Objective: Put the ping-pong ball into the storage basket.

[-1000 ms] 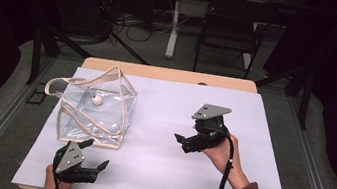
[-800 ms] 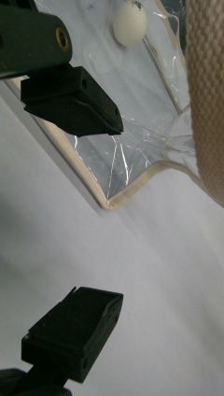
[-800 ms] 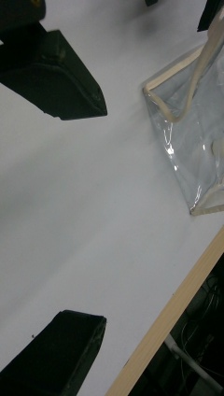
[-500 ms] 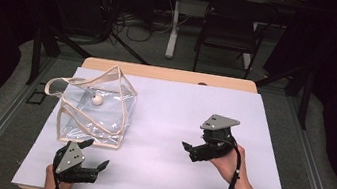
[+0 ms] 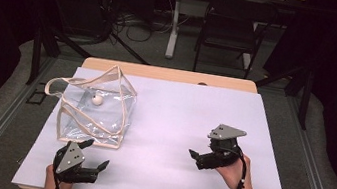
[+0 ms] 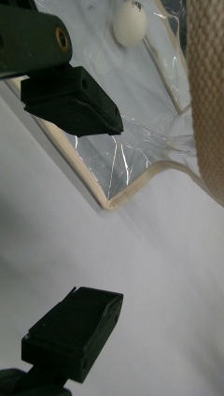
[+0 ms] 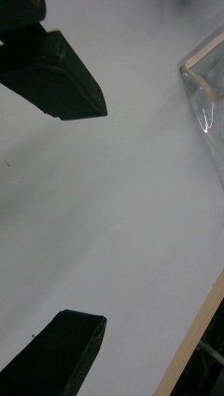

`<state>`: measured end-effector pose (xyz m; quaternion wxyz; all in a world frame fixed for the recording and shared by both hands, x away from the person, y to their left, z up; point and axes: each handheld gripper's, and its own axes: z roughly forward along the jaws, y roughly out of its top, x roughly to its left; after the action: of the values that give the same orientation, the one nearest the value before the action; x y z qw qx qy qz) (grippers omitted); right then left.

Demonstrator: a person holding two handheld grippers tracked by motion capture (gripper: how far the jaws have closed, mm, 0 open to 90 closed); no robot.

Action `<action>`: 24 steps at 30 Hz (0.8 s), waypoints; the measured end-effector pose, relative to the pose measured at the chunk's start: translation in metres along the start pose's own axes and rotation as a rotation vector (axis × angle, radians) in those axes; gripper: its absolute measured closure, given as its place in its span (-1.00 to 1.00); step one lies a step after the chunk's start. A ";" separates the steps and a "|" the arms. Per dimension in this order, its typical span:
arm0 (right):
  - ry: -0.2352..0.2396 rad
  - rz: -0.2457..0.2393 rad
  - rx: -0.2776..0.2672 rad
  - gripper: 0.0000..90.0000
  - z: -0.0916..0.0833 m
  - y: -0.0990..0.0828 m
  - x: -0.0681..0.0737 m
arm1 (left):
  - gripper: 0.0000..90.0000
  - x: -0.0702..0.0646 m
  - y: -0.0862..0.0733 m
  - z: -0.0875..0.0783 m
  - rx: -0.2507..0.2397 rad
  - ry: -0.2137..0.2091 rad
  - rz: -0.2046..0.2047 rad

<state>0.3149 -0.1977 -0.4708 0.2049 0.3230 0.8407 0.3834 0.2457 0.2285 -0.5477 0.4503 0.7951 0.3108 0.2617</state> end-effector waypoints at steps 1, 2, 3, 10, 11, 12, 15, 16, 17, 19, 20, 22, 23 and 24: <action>0.001 0.004 0.001 -0.97 0.000 -0.002 0.000 | -0.64 0.000 0.000 0.000 0.000 0.000 0.000; -0.002 0.004 0.000 -0.97 0.000 -0.005 -0.001 | -0.64 0.000 0.000 0.000 0.000 0.000 0.000; -0.004 0.009 0.000 -0.97 -0.001 -0.007 -0.001 | -0.64 0.000 0.000 0.000 0.000 0.001 0.000; -0.011 0.029 -0.004 -0.96 -0.004 -0.022 -0.004 | -0.64 0.000 0.000 0.000 0.001 0.001 0.004; -0.014 0.032 -0.006 -0.96 -0.004 -0.024 -0.004 | -0.64 0.000 0.000 0.000 0.001 0.001 0.004; -0.015 0.034 -0.008 -0.96 -0.005 -0.027 -0.004 | -0.64 0.000 0.000 0.000 0.002 0.001 0.005; -0.016 0.038 -0.006 -0.96 -0.005 -0.033 -0.005 | -0.64 0.000 0.000 0.000 0.002 0.001 0.007; -0.017 0.036 -0.009 -0.96 -0.005 -0.035 -0.005 | -0.64 0.000 0.000 0.000 0.002 0.001 0.008; -0.022 0.041 -0.006 -0.96 -0.005 -0.038 -0.004 | -0.64 0.000 0.000 0.000 0.003 0.000 0.008; -0.024 0.041 -0.006 -0.96 -0.005 -0.041 -0.004 | -0.64 0.000 0.000 0.000 0.003 0.001 0.005; -0.025 0.043 -0.008 -0.96 -0.005 -0.043 -0.005 | -0.64 0.000 0.000 0.000 0.003 0.001 0.005; -0.025 0.048 -0.006 -0.96 -0.005 -0.047 -0.005 | -0.64 0.000 0.000 0.000 0.004 0.002 0.005; -0.025 0.051 -0.003 -0.96 -0.005 -0.048 -0.005 | -0.64 0.000 0.000 0.001 0.004 0.001 0.002; -0.027 0.053 -0.004 -0.96 -0.005 -0.050 -0.006 | -0.64 -0.001 0.000 0.001 0.004 0.001 0.001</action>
<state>0.2966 -0.2293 -0.5063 0.2065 0.3497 0.8283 0.3860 0.2456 0.2277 -0.5481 0.4484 0.7960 0.3112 0.2618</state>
